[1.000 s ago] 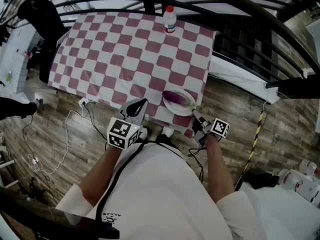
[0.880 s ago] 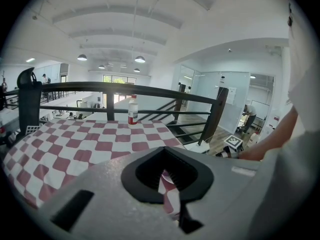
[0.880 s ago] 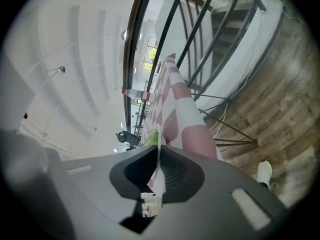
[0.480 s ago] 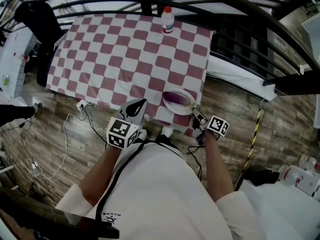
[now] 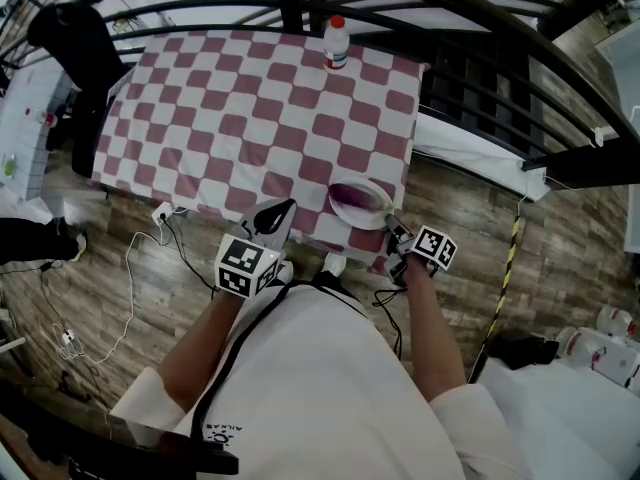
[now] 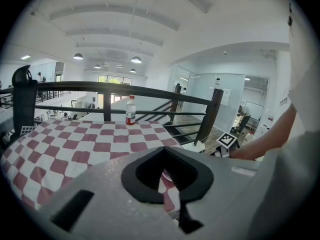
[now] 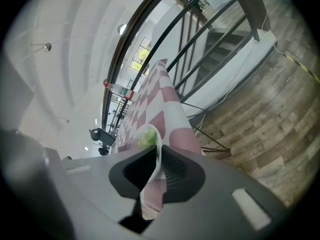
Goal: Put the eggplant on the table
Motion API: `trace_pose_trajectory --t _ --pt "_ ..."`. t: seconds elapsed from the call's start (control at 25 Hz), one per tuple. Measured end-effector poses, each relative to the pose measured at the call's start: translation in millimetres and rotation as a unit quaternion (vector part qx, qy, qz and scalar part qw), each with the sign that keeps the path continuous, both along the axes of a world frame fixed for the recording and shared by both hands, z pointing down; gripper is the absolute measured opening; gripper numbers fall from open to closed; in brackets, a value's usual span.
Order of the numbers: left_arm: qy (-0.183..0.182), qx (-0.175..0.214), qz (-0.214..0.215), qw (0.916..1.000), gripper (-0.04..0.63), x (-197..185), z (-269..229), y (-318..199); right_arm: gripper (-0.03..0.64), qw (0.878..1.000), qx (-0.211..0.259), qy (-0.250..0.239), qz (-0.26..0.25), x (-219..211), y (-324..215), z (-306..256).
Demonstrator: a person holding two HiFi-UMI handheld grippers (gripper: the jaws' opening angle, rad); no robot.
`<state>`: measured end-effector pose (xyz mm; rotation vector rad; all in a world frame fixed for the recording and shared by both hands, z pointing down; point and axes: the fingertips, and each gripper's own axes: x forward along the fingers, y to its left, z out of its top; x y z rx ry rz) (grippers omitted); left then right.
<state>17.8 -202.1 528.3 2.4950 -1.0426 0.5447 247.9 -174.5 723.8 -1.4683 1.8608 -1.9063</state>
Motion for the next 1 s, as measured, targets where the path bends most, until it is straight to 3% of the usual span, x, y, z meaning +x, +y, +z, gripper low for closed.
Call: trace_pose_trajectory --t 0.48,1.0 --pt "0.001 0.007 0.002 1.0000 0.000 -8.9 -5.3 4.9 0.052 0.998 -0.019 0.062 0.012 0.6 -0.6 2.7" --pt "0.004 0.015 0.007 0.9999 0.000 -19.1 -10.0 23.7 0.095 0.996 0.013 0.082 0.039 -1.3 12.1 -7.9"
